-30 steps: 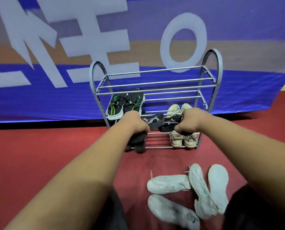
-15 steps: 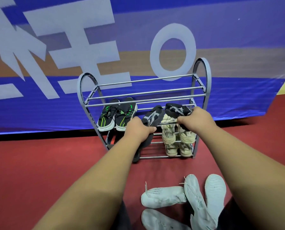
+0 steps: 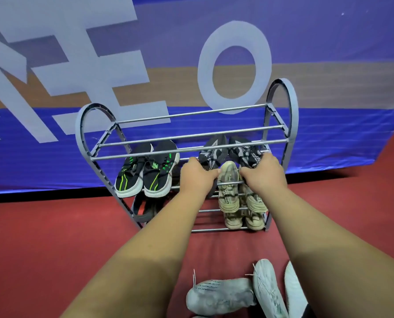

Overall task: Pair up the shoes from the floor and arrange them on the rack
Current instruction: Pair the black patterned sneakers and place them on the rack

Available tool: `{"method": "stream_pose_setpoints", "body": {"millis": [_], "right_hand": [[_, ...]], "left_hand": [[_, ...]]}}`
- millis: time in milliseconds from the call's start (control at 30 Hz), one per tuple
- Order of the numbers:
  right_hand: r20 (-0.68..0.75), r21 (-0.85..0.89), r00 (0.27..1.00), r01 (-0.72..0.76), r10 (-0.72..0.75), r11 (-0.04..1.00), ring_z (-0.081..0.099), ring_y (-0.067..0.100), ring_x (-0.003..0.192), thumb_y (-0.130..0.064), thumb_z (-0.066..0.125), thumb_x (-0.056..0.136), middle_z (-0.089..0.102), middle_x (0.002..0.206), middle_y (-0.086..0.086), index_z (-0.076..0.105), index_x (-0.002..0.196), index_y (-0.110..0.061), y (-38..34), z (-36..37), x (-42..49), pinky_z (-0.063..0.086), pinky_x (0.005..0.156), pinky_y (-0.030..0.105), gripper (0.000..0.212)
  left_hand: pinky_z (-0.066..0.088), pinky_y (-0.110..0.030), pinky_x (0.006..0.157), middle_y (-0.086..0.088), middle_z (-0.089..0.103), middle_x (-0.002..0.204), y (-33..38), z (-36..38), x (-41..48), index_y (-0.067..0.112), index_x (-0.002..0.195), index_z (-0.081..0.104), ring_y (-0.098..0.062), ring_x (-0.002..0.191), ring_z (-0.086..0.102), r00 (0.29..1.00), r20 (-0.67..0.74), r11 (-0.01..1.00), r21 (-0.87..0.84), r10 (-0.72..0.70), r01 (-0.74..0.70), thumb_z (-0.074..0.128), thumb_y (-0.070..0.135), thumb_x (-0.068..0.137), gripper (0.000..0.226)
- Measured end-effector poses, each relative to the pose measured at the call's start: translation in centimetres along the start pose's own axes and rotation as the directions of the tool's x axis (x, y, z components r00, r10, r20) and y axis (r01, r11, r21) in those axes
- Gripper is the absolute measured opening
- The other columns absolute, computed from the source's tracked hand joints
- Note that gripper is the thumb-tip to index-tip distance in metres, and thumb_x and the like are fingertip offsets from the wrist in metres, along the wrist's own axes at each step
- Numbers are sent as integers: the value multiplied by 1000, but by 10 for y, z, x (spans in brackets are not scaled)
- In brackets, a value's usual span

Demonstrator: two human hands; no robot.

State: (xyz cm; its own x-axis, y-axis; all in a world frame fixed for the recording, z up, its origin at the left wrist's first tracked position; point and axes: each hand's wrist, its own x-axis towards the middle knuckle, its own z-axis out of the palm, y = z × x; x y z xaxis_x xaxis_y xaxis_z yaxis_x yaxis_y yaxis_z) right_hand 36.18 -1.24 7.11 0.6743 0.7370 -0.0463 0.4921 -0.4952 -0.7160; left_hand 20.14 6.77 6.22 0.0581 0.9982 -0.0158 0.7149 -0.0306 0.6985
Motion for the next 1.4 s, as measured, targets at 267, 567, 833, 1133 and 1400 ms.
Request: {"method": "stream_pose_setpoints", "body": {"millis": [267, 567, 833, 1133, 1400], "right_hand": [[-60, -34, 998, -37, 35, 999, 53, 37, 130, -43, 79, 86, 53, 139, 13, 52, 136, -6, 10, 24, 31, 50, 101, 47, 67], [0, -175, 998, -59, 60, 983, 49, 36, 138, -44, 81, 87, 48, 151, 14, 39, 154, -9, 20, 31, 48, 51, 105, 48, 86], [86, -276, 996, -9, 34, 961, 38, 41, 145, -37, 75, 88, 34, 158, 19, 32, 156, -14, 14, 36, 51, 41, 115, 47, 83], [74, -309, 997, -13, 37, 951, 49, 43, 130, -13, 68, 90, 44, 143, 20, 50, 137, -5, 19, 28, 47, 50, 97, 46, 52], [29, -322, 999, -30, 41, 946, 58, 40, 122, -34, 75, 96, 47, 141, 19, 55, 133, -1, 19, 28, 49, 53, 96, 45, 54]], "left_hand": [[54, -40, 85, -16, 69, 111, 13, 45, 26, 7, 119, 60, -37, 109, 64, 997, -68, 998, -62, 27, -31, 83, 51, 79, 63], [54, -47, 99, -16, 44, 138, 19, 62, 36, 13, 141, 46, -39, 120, 57, 965, 263, 990, 139, -20, -17, 77, 44, 76, 78], [52, -36, 79, -21, 38, 146, 9, 54, 32, 11, 156, 32, -35, 103, 63, 946, 318, 961, 236, 64, -144, 77, 28, 79, 91], [61, -42, 83, -20, 46, 135, 24, 66, 18, 4, 126, 51, -34, 95, 69, 980, 196, 986, 156, 26, -58, 78, 42, 77, 68], [54, -34, 86, -17, 43, 147, 19, 70, 26, 6, 153, 41, -31, 113, 64, 966, 208, 975, 126, 157, -185, 77, 55, 86, 91]]}}
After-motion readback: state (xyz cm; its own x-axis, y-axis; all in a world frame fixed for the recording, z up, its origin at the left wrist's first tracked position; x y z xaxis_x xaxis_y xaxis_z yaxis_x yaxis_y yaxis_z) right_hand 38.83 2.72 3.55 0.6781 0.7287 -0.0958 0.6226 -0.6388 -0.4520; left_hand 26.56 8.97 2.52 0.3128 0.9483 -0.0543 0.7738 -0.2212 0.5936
